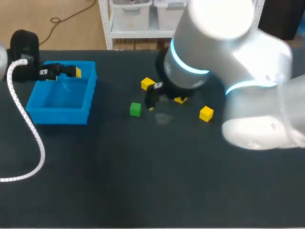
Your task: Put the green cubes in the right bin and the yellow cubes in the left bin.
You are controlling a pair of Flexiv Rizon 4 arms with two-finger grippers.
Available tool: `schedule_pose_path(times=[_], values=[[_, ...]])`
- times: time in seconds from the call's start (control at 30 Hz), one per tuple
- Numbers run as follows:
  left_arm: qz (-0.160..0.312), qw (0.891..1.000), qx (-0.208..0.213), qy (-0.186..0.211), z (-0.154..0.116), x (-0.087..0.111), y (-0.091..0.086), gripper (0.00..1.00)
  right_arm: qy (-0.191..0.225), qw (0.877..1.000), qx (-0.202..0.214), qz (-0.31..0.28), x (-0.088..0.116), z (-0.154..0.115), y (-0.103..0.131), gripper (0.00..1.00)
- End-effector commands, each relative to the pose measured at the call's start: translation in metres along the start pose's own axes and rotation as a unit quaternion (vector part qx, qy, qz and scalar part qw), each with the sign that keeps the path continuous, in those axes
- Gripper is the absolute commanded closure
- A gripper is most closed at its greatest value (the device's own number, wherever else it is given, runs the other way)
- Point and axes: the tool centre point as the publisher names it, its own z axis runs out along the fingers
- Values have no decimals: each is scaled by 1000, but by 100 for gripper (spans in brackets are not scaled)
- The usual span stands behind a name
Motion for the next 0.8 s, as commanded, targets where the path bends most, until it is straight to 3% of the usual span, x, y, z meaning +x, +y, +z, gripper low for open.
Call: schedule_pose_path(times=[0.03, 0.33, 0.63, 0.7, 0.8], values=[[1, 1000, 3, -3, 0, 1, 1, 0, 25, 999, -10, 36, -7, 30, 28, 0], [1, 1000, 3, -3, 0, 1, 1, 0, 67, 995, -40, 61, -13, 64, 62, 0], [1, 1000, 3, -3, 0, 1, 1, 0, 101, 993, -39, 55, -11, 92, 74, 0], [1, 1000, 3, -3, 0, 1, 1, 0, 99, 993, -36, 52, -11, 93, 73, 0], [1, 1000, 3, -3, 0, 1, 1, 0, 63, 997, -33, 42, -10, 81, 74, 0]])
